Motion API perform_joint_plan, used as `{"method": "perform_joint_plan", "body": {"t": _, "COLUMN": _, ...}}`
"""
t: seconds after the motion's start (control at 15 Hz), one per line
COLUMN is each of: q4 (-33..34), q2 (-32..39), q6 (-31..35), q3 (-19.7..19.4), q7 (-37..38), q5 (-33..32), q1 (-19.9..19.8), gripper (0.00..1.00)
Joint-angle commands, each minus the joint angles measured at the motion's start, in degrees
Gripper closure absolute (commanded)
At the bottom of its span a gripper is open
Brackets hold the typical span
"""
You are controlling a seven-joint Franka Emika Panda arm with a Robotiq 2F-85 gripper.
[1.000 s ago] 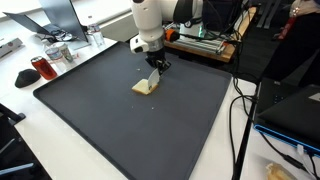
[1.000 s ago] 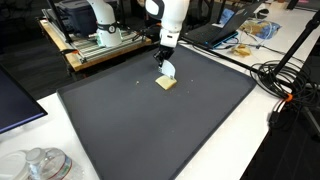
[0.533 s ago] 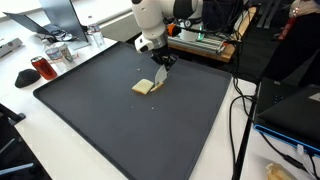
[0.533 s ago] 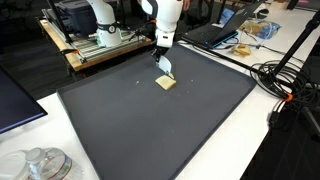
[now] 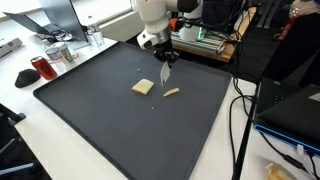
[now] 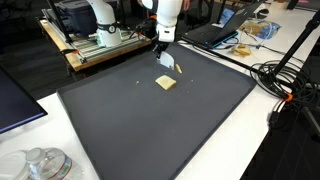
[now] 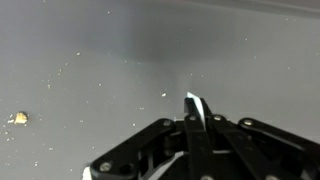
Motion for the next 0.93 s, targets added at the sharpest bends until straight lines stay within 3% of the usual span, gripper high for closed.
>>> {"method": "perform_joint_plan", "body": {"t": 0.0, "q4": 0.19, "q2": -4.55, "q6": -2.43, "q3": -0.68, "q7": 1.0, "q5": -0.83, "q1": -0.29, "gripper": 0.99}}
{"method": "perform_joint_plan", "body": {"t": 0.4, "q4": 9.27, "q2": -3.38, "q6": -11.41, "q3": -0.64, "q7": 8.63, "q5": -7.35, "q1": 2.0, "gripper": 0.99}}
{"method": "perform_joint_plan", "body": {"t": 0.67, "q4": 15.29, "q2": -1.81, "q6": -12.1, "q3": 0.25, "q7": 12.72, "q5": -9.46, "q1": 3.9, "gripper": 0.99}}
{"method": "perform_joint_plan", "body": {"t": 0.87, "q4": 19.0, "q2": 0.18, "q6": -12.71, "q3": 0.17, "q7": 20.06, "q5": -13.48, "q1": 6.22, "gripper": 0.99}}
